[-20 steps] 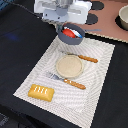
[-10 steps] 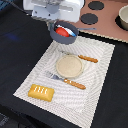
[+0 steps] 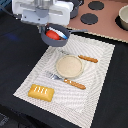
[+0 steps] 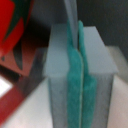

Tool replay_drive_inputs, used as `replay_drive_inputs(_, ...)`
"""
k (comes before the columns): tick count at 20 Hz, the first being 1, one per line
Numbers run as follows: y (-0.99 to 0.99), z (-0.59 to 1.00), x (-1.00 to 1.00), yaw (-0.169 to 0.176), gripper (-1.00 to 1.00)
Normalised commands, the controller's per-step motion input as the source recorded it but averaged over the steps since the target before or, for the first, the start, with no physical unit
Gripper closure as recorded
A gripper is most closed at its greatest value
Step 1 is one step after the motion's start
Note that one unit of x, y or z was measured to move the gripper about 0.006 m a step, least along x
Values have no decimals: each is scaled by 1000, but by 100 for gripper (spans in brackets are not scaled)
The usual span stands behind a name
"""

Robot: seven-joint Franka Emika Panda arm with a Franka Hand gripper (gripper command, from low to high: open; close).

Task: Interact with the objects in diverse but meaningful ways.

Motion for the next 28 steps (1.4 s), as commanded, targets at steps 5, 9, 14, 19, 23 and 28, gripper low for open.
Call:
replay_drive_inputs(5, 0, -205, -643, 193, 100)
replay_drive_inputs(9, -139, -181, -548, 158, 100)
replay_drive_inputs(14, -631, -17, -37, 46, 100)
replay_drive_inputs(19, -679, -109, -67, 13, 100)
replay_drive_inputs(23, -648, -221, -116, 12, 100)
replay_drive_inputs(28, -235, -374, -479, 67, 100)
